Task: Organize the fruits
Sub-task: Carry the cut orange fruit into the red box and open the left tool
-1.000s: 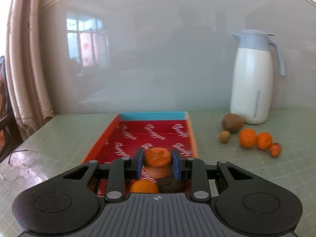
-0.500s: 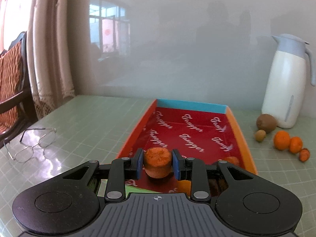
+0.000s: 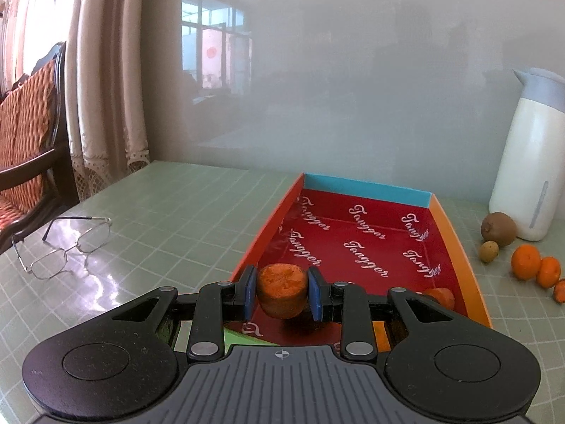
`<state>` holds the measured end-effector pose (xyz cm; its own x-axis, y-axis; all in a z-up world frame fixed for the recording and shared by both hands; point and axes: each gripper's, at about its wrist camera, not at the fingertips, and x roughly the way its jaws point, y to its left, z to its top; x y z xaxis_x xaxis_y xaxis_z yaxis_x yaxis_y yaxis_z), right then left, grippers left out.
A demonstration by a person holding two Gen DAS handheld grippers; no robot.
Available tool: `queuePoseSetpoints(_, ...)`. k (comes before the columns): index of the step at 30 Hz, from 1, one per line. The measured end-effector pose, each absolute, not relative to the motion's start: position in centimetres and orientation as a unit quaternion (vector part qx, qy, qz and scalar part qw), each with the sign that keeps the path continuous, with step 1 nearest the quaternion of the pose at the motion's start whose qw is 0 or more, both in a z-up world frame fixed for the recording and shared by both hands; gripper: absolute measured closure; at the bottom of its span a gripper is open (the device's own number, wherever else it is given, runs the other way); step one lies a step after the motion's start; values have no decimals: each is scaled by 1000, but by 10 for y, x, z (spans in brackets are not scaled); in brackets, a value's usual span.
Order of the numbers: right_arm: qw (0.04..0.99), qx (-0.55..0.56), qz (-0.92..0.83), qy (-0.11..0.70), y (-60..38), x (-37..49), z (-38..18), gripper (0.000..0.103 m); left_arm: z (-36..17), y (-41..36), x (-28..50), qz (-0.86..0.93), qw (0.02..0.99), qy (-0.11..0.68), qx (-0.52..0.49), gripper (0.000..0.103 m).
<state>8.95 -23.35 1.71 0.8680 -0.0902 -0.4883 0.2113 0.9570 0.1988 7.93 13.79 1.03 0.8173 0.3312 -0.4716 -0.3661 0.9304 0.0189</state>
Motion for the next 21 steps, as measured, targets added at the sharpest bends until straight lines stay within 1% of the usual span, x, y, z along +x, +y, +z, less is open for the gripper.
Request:
queuePoseSetpoints(19,958,124,-82,245,-238,88,17,4,8,138,79,183,951,248,-30,72)
queuePoseSetpoints(20,958,124,-82,246,-237,88,17,4,8,138,79,182,952,245,-30,71)
queuePoseSetpoints(21,958,124,-81,246,-237,89,17,4,9,138,78,183,952,245,-30,67)
